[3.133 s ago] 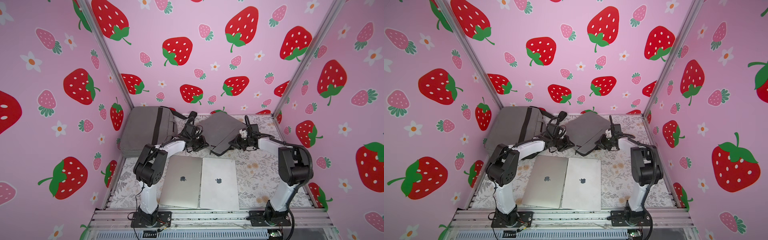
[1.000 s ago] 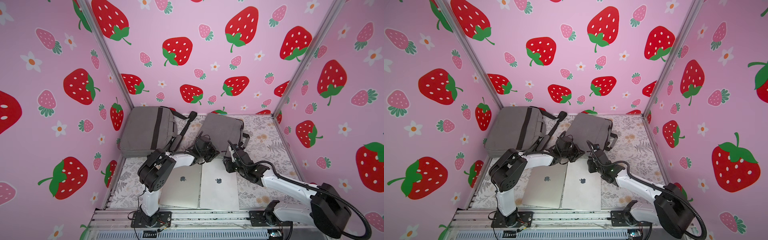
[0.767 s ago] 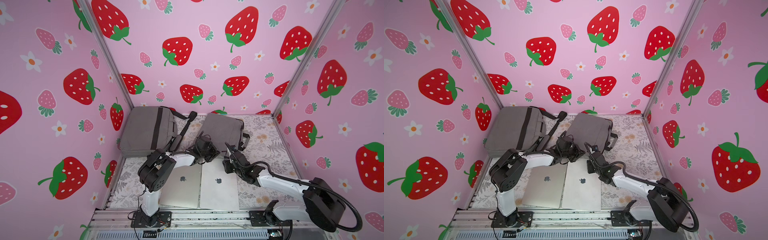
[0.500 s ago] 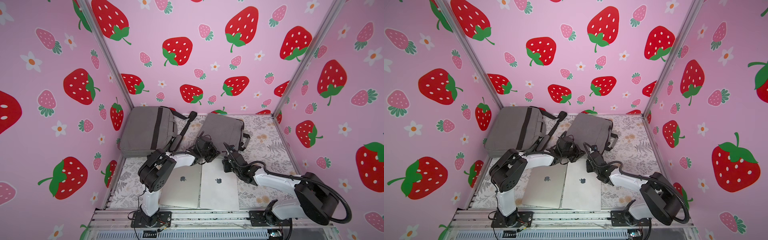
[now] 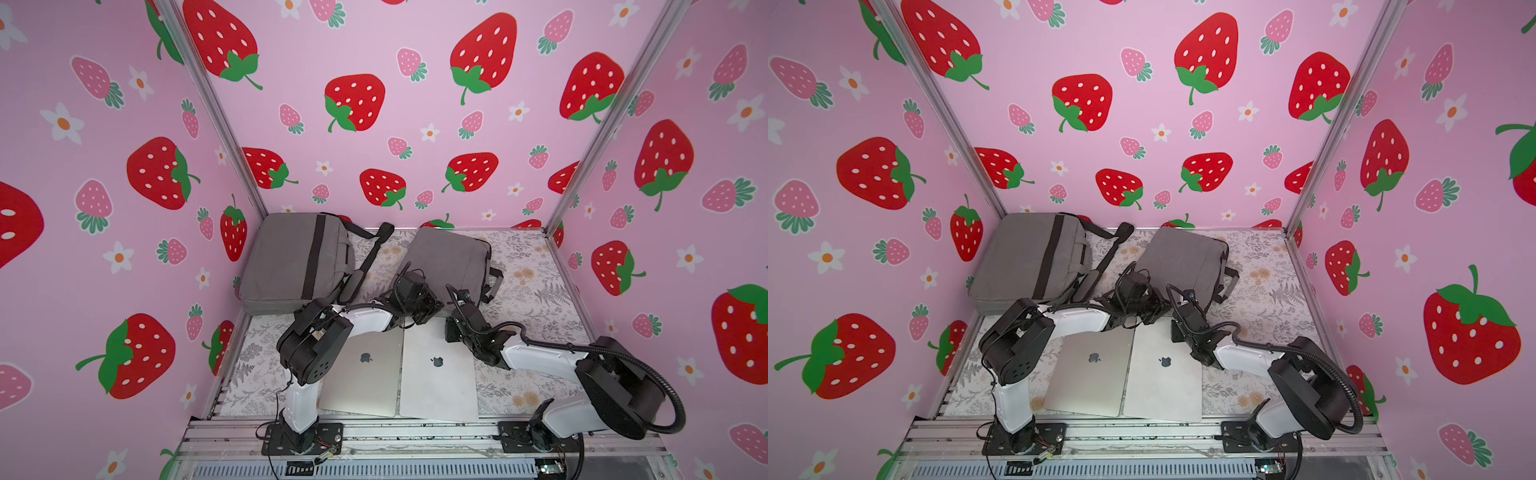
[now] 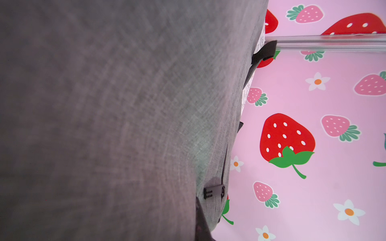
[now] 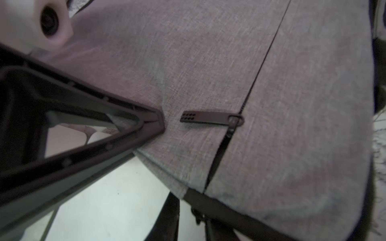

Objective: Open the zippered laptop bag and take out the laptop
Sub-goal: Unzip the zipper on the zippered laptop bag.

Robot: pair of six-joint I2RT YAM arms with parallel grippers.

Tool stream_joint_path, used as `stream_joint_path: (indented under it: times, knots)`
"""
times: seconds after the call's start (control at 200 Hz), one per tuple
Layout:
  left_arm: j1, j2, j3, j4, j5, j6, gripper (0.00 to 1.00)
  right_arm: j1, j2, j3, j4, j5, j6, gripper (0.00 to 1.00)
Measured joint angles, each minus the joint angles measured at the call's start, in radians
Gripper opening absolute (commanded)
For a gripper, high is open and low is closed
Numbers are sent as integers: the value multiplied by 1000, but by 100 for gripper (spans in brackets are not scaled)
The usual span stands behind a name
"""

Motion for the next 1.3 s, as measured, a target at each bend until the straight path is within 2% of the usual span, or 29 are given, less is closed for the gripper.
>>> stream_joint_path:
  times: [0.135,0.47,0.9,1.106,1.301]
  knots:
    - [0,0,3,-6,0,0,3,-4,-2,0,-6,6,-2,0]
    - [12,0,37,-45,23,25,1,-5,-67,-31,-6,12,29,0]
    - [65,-34,62,-161,76,122,0,-40,-209,-109,-68,6,80,0]
    - [71,-34,81,-190,107,154,0,-96,-281,-123,-102,-36,83,0]
    - [82,-34,117,-239,136,198,0,-186,-294,-124,-119,-135,56,0]
